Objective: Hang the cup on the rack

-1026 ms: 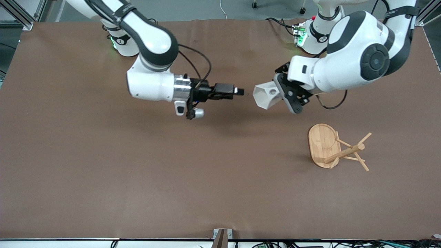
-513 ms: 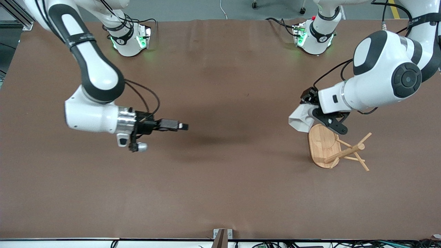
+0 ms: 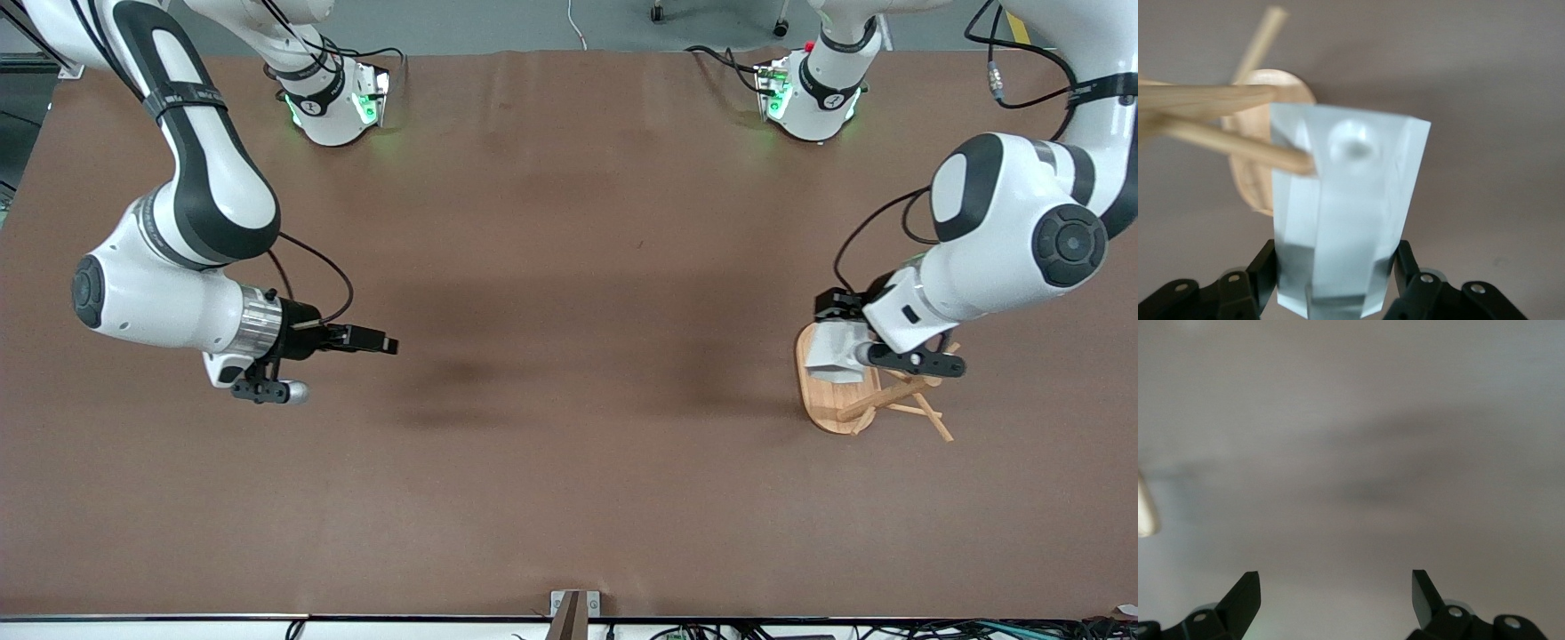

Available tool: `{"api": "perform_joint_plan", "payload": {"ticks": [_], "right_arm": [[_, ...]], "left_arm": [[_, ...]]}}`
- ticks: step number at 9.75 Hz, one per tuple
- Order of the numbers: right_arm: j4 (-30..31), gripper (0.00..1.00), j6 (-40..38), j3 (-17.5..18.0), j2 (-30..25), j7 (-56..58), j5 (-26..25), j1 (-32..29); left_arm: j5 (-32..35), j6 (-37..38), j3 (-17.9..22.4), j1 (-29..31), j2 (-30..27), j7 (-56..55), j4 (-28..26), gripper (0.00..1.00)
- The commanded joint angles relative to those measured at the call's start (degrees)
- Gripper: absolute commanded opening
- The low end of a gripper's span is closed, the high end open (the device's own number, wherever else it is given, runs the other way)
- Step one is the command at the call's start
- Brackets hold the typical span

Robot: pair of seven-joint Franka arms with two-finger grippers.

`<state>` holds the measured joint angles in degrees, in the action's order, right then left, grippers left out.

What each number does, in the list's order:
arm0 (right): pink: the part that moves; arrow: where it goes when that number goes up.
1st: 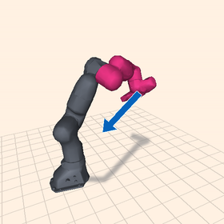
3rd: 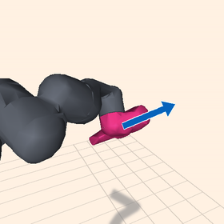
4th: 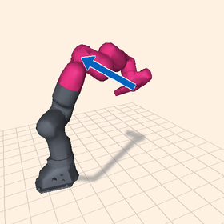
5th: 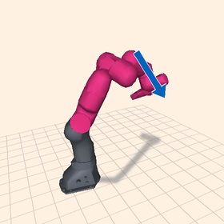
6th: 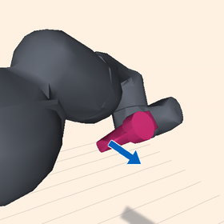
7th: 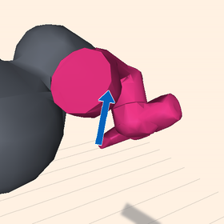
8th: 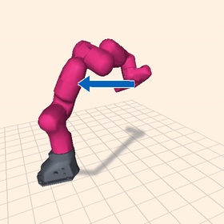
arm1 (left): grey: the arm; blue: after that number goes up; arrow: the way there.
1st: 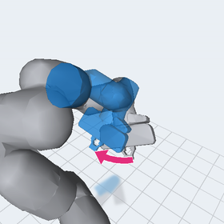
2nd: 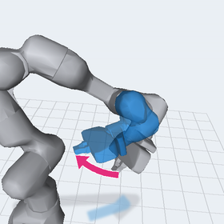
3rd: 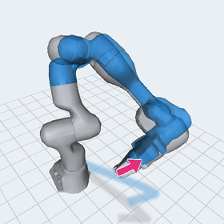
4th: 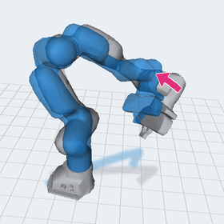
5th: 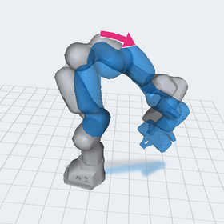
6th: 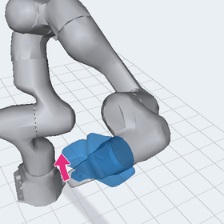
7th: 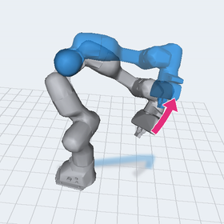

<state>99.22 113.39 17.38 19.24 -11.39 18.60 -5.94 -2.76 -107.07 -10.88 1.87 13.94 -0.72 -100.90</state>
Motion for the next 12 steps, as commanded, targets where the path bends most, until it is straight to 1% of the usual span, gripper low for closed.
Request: {"api": "perform_joint_plan", "payload": {"ticks": [1, 2, 3, 4, 5, 6, 7, 8, 9, 10, 11, 12], "right_arm": [[0.2, 1.0, -4.0, -5.3, -3.8, -1.9, -7.8, 0.4], [-0.8, 1.0, -4.1, -8.8, -5.1, -1.7, -12.5, 0.4], [-3.9, 1.0, -4.6, -11.4, -5.2, -1.4, -18.5, 0.4], [-6.6, 1.0, -7.2, -12.0, -5.2, -1.9, -21.6, 0.5], [-9.8, 1.0, -9.1, -12.5, -5.2, -1.7, -21.8, 0.2], [-13.1, 1.0, -10.4, -13.9, -5.2, -1.6, -21.2, 0.1], [-15.7, 1.0, -14.1, -15.0, -5.2, -1.2, -21.1, 0.1], [-18.1, 1.0, -17.8, -15.7, -5.5, 0.6, -21.0, 0.1], [-19.3, 1.0, -21.2, -15.8, -7.4, 2.6, -21.2, 0.1], [-19.4, 1.0, -22.2, -15.9, -9.5, 3.6, -21.8, -0.1], [-19.3, 1.0, -23.1, -16.8, -11.7, 5.0, -21.7, -0.1], [-19.3, 1.0, -25.1, -17.1, -13.6, 6.9, -21.7, -0.1]], "left_arm": [[2.2, -1.1, 0.6, 0.0, 1.4, -2.2, -1.4, 0.0], [2.3, -1.3, 0.6, 0.0, 2.1, -2.4, -1.4, 0.01], [2.3, -1.8, 0.6, 0.1, 2.2, -2.4, -1.1, 0.01], [2.2, -2.3, 0.6, 0.1, 2.8, -2.4, -1.1, 0.02], [2.1, -2.4, 0.6, 0.1, 3.1, -2.4, -1.2, 0.03], [2.1, -2.3, 0.7, 0.4, 3.1, -1.0, -1.3, 0.05], [1.9, -2.1, 0.7, 1.6, 2.7, -0.9, -1.4, 0.06], [1.9, -1.8, 0.9, 1.6, 2.3, -0.6, -1.2, 0.1], [1.8, -1.4, 2.1, 1.6, 1.7, 0.0, -1.4, 0.23], [1.4, 0.0, 3.2, 1.6, 1.2, 0.0, -1.3, 0.51], [1.4, 0.9, 3.3, 1.5, 0.7, 0.0, -0.9, 0.85], [1.4, 1.1, 3.3, 1.2, 0.7, -0.2, -0.6, 1.0]]}}
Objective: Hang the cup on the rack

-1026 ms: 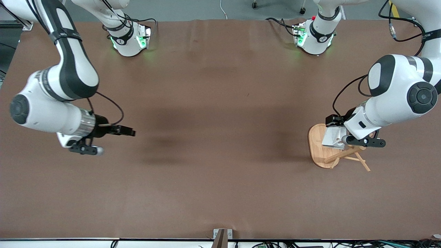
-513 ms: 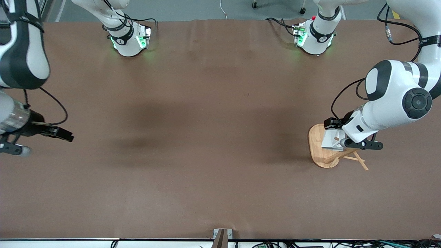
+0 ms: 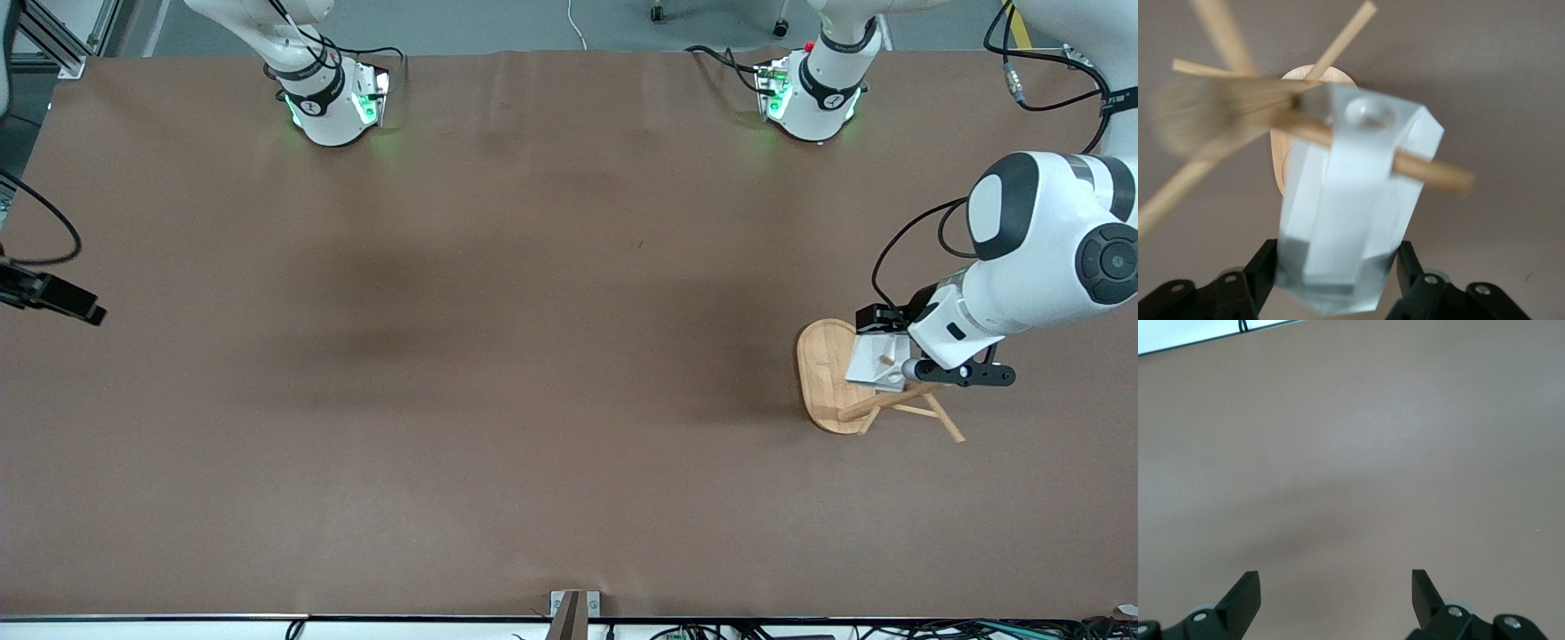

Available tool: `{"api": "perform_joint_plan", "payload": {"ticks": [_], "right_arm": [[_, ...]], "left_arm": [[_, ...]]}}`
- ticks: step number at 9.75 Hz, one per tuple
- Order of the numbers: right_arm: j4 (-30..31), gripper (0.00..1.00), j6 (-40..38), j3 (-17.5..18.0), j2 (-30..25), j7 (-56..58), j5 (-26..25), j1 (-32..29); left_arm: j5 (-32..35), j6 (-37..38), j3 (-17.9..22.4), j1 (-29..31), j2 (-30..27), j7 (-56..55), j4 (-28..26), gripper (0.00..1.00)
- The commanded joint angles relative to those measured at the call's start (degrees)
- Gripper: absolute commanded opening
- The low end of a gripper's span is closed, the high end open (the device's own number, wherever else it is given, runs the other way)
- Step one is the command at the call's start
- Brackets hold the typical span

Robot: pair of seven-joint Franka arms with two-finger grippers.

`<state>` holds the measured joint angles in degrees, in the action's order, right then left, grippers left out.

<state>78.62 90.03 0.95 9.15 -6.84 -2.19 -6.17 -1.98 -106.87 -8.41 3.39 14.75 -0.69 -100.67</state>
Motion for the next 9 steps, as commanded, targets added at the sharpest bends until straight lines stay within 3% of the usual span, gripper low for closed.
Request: {"api": "perform_joint_plan", "payload": {"ticks": [1, 6, 9], "right_arm": [[1.2, 1.0, -4.7, -0.9, -4.5, 5.2, -1.0, -0.3], [1.9, 1.0, -8.1, -3.1, -6.4, 6.2, -0.8, -0.7], [1.9, 1.0, -8.0, -3.0, -6.3, 6.0, -0.8, -0.6]], "left_arm": [[0.6, 1.4, 0.9, -0.4, -0.8, -0.3, -0.8, 1.0], [0.5, 3.5, 0.8, -0.8, -6.7, -4.2, -0.7, 1.0], [1.0, 6.9, 0.3, -2.8, -17.0, -6.1, -0.6, 1.0]]}}
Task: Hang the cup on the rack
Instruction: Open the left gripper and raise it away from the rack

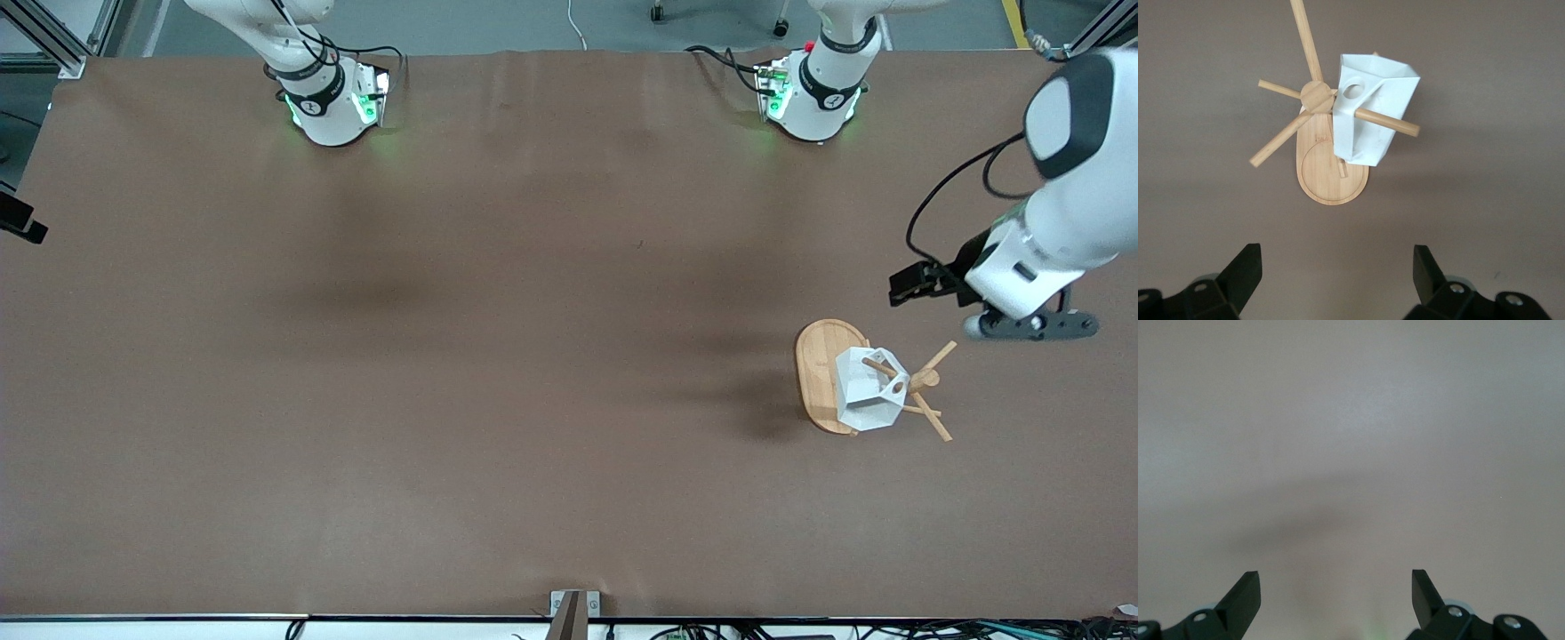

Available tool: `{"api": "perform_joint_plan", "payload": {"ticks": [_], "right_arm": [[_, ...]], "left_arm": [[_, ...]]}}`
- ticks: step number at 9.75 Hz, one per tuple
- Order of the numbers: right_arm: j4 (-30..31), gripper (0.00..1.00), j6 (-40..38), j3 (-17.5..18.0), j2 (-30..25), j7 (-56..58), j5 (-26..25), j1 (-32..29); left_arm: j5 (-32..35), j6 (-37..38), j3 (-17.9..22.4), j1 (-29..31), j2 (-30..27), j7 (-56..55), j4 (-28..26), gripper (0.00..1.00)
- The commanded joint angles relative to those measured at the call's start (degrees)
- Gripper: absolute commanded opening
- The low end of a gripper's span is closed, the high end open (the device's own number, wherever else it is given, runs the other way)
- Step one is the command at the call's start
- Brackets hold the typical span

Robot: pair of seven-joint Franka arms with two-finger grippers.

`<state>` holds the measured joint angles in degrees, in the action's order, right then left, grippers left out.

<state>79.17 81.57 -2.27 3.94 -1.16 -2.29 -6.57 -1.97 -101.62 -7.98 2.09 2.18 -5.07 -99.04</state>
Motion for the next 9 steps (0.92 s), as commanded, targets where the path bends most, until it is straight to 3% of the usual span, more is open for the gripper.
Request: {"api": "perform_joint_plan", "payload": {"ticks": [1, 4, 6, 9], "right_arm": [[1.3, 1.0, 0.5, 0.2, -1.0, 0.3, -0.7, -0.3], [1.3, 1.0, 0.4, 0.2, -1.0, 0.1, -0.6, -0.4], [1.3, 1.0, 0.4, 0.2, -1.0, 0.1, -0.6, -0.4], [1.3, 1.0, 0.5, 0.2, -1.0, 0.0, -0.5, -0.5]], "left_arm": [[1.1, 3.8, -0.2, -1.7, -6.7, -1.6, -2.1, 1.0], [0.7, 8.1, 0.0, -2.0, -8.4, -1.3, 3.4, 1.0], [0.6, 8.2, 0.3, -1.8, -8.6, -1.1, 3.9, 1.0], [1.1, 14.0, 0.3, -2.0, -3.7, -0.4, 11.9, 1.0]]}}
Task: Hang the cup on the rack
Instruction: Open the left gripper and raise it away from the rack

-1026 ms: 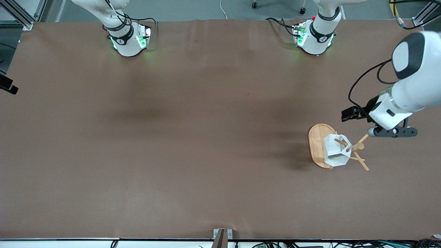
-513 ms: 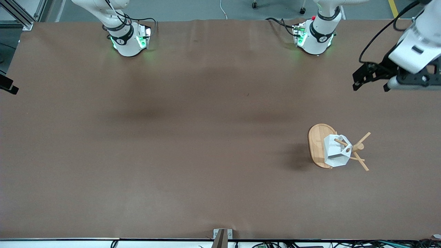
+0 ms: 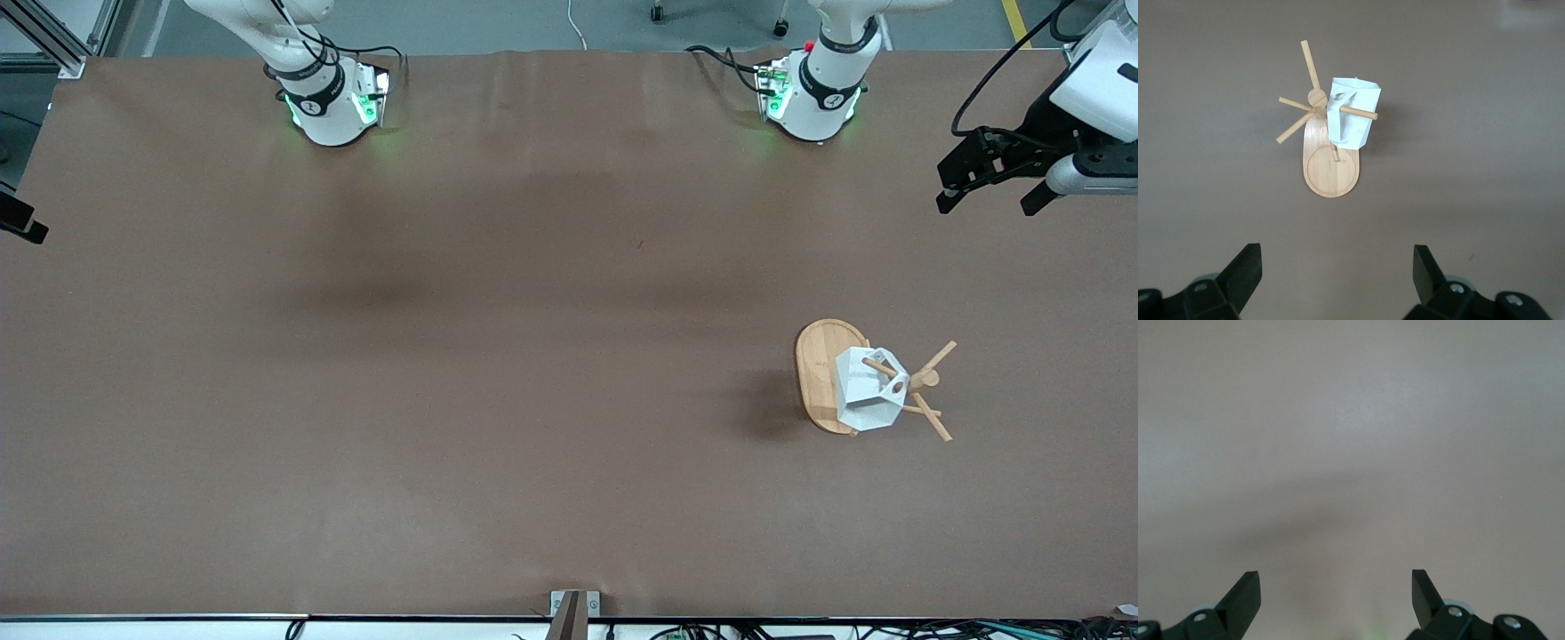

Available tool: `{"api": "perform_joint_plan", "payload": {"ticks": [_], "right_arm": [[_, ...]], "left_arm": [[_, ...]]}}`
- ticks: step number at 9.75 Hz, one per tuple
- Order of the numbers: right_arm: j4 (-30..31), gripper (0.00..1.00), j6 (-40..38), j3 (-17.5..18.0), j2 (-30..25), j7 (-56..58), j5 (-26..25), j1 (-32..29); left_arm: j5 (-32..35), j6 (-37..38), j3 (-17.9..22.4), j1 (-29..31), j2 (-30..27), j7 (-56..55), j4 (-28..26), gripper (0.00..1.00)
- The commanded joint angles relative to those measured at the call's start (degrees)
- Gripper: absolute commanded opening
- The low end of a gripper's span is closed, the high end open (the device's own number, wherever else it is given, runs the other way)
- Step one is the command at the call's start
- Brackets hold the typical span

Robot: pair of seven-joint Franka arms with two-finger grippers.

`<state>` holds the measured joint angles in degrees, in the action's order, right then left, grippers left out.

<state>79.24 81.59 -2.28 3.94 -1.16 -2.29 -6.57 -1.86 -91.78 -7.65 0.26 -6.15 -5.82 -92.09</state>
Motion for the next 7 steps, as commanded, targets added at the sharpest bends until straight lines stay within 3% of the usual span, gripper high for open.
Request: {"api": "perform_joint_plan", "payload": {"ticks": [1, 7], "right_arm": [[1.3, 1.0, 0.5, 0.3, -1.0, 0.0, -0.4, -0.5], [1.3, 1.0, 0.4, 0.3, -1.0, 0.0, -0.3, -0.5]], "left_arm": [[1.1, 6.3, 0.0, -0.3, 7.4, 0.5, 8.6, 1.0], [0.9, 8.3, -0.3, -0.1, 6.3, -0.6, 7.0, 1.0]]}}
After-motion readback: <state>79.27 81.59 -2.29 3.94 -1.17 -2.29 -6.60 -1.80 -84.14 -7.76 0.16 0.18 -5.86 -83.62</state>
